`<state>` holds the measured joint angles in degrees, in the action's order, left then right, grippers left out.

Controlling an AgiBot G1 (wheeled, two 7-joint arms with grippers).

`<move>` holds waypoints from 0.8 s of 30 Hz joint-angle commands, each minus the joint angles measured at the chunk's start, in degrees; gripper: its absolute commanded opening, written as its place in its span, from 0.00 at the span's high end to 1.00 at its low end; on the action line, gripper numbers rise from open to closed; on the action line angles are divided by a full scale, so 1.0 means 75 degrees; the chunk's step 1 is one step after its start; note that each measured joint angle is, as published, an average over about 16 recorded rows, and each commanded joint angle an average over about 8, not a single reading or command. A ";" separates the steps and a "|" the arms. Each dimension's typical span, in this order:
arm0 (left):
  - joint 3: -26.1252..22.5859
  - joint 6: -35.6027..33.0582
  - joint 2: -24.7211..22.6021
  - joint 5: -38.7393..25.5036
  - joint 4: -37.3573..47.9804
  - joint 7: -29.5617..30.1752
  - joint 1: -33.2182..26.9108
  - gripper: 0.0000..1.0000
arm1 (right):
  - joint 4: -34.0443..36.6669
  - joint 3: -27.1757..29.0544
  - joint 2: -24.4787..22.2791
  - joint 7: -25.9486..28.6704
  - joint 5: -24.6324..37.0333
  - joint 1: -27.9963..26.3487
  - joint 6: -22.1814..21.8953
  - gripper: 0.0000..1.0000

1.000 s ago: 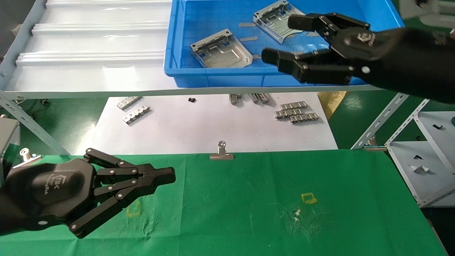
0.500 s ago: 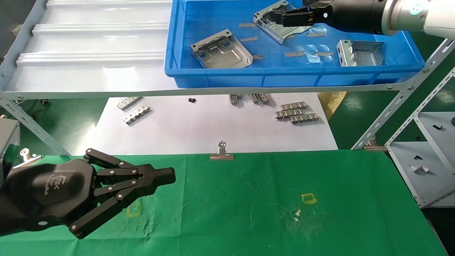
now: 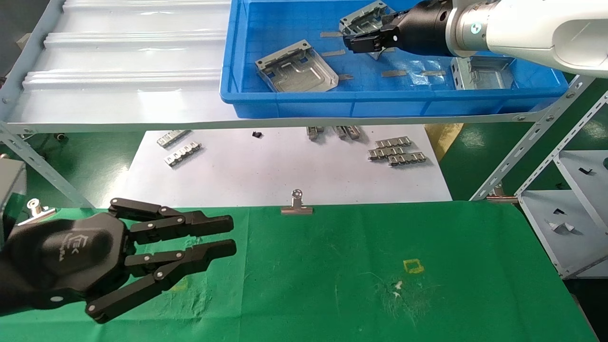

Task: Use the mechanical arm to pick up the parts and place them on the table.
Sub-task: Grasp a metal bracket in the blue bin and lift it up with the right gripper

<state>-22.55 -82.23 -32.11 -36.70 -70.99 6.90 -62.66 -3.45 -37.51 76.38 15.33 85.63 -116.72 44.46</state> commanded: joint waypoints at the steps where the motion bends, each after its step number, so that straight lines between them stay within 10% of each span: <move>1: 0.0000 0.0000 0.0000 0.0000 0.0000 0.0000 0.0000 0.00 | 0.0065 -0.0021 0.0096 -0.0008 0.0028 -0.0004 -0.0119 1.00; 24: 0.0000 0.0000 0.0000 0.0000 0.0000 0.0000 0.0000 0.00 | -0.0217 -0.0316 0.0155 0.0303 0.0162 0.0165 -0.0419 1.00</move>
<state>-22.55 -82.23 -32.11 -36.70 -70.99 6.90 -62.66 -5.06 -39.89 77.54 17.60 86.84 -115.52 41.37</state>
